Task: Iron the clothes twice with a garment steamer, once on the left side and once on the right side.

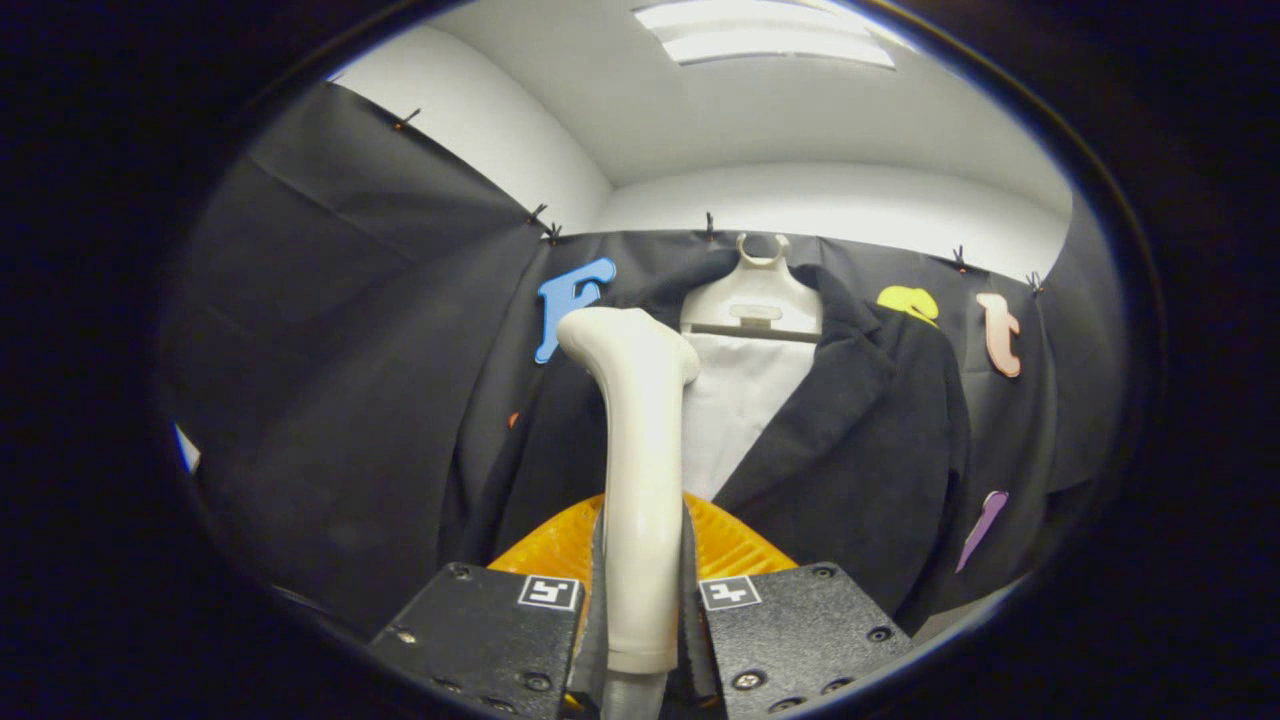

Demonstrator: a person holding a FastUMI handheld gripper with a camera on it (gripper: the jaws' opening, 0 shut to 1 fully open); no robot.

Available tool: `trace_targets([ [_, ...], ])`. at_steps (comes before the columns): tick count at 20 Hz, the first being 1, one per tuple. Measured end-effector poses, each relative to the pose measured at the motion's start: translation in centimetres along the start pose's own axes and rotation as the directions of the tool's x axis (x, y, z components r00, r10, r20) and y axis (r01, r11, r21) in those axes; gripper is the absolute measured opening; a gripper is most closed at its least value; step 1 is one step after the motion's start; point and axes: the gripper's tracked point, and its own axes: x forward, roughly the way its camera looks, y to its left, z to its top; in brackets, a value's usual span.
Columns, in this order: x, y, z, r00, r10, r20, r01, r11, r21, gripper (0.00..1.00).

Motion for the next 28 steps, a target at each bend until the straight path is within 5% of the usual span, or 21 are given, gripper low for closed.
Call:
trace_targets([
  [28, -9.5, 0.6, -10.0, 0.973, 0.037, -0.229, -0.044, 0.999, -0.025, 0.31],
])
